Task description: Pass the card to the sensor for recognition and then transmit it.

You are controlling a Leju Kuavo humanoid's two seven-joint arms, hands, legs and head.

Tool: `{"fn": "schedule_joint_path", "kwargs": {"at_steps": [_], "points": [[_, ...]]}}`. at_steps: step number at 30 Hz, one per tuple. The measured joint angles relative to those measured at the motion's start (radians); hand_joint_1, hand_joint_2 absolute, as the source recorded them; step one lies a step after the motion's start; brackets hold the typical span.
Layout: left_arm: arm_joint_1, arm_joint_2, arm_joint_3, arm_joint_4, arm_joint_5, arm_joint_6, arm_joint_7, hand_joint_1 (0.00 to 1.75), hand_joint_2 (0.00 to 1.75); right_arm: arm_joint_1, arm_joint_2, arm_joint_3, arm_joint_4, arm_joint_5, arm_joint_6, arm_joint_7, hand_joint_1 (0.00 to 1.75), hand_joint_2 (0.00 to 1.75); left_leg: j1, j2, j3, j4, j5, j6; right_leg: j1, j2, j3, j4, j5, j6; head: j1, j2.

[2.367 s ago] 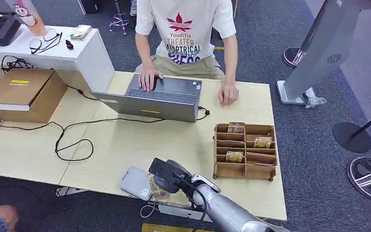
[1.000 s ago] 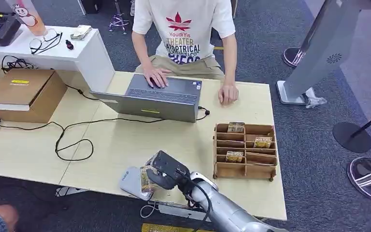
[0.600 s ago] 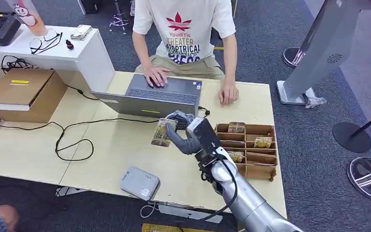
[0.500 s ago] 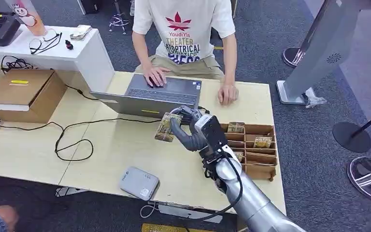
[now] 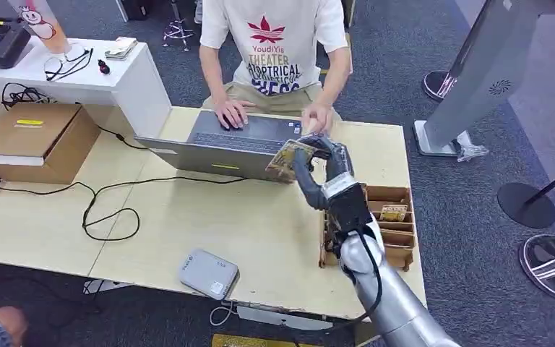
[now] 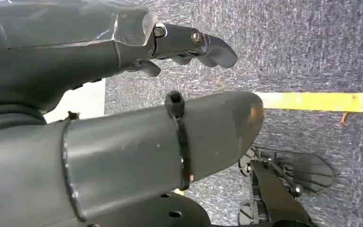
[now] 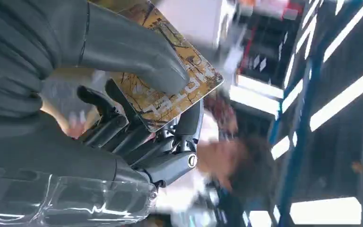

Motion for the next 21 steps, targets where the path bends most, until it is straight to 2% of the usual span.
{"fn": "schedule_joint_path", "kwargs": {"at_steps": [1, 2, 4, 7, 9, 12, 15, 18, 21], "points": [[0.000, 0.000, 0.000, 0.000, -0.005, -0.002, 0.001, 0.00, 0.00, 0.000, -0.002, -0.018, -0.017, 0.105, -0.113, -0.004, 1.75, 1.75, 0.000, 0.000, 0.000, 0.000, 0.000, 0.000, 0.000, 0.000, 0.000, 0.000, 0.000, 0.000, 0.000, 0.000], [0.000, 0.000, 0.000, 0.000, -0.008, -0.002, 0.002, 0.00, 0.00, -0.001, -0.002, -0.030, -0.024, 0.160, -0.173, -0.006, 1.75, 1.75, 0.000, 0.000, 0.000, 0.000, 0.000, 0.000, 0.000, 0.000, 0.000, 0.000, 0.000, 0.000, 0.000, 0.000], [-0.001, 0.000, 0.000, 0.000, -0.013, -0.002, 0.005, 0.00, 0.00, -0.005, -0.002, -0.053, -0.029, 0.251, -0.273, -0.008, 1.75, 1.75, 0.000, 0.000, 0.000, 0.000, 0.000, 0.000, 0.000, 0.000, 0.000, 0.000, 0.000, 0.000, 0.000, 0.000], [-0.003, 0.000, 0.000, -0.001, -0.016, -0.002, 0.005, 0.00, 0.00, -0.019, 0.001, -0.092, -0.022, 0.374, -0.352, -0.035, 1.75, 1.75, 0.000, 0.000, 0.000, 0.000, 0.000, 0.000, 0.000, 0.000, 0.000, 0.000, 0.000, 0.000, 0.000, 0.000], [-0.003, -0.001, -0.001, -0.002, -0.020, -0.002, 0.007, 0.00, 0.00, -0.029, 0.024, -0.158, -0.010, 0.488, -0.358, -0.077, 1.75, 1.75, 0.000, 0.000, 0.000, 0.000, 0.000, 0.000, 0.000, 0.000, 0.000, 0.000, 0.000, 0.000, 0.000, 0.000], [-0.004, -0.001, -0.002, -0.002, -0.021, -0.003, 0.008, 0.00, 0.00, -0.039, 0.054, -0.232, 0.003, 0.571, -0.359, -0.120, 1.75, 1.75, 0.001, 0.000, 0.000, 0.000, 0.000, 0.000, 0.000, 0.000, 0.000, 0.000, 0.000, 0.000, 0.000, 0.000], [-0.004, -0.002, -0.003, -0.002, -0.027, -0.003, 0.008, 0.00, 0.00, -0.058, 0.103, -0.363, 0.028, 0.691, -0.359, -0.184, 1.75, 1.75, 0.001, 0.000, 0.000, 0.000, 0.000, 0.000, 0.000, 0.000, 0.000, 0.000, 0.000, 0.000, 0.000, 0.000], [-0.005, -0.004, -0.005, -0.002, -0.032, -0.003, 0.008, 0.00, 0.00, -0.080, 0.140, -0.472, 0.036, 0.794, -0.359, -0.195, 1.75, 1.75, 0.001, 0.000, 0.000, 0.000, 0.000, 0.000, 0.000, 0.000, 0.000, 0.000, 0.000, 0.000, 0.000, 0.000], [-0.006, -0.005, -0.009, -0.003, -0.032, -0.008, 0.006, 0.00, 0.00, -0.086, 0.162, -0.541, 0.033, 0.857, -0.359, -0.195, 1.75, 1.75, 0.000, 0.000, 0.000, 0.000, 0.000, 0.000, 0.000, 0.000, 0.000, 0.000, 0.000, 0.000, 0.000, 0.000]]}}
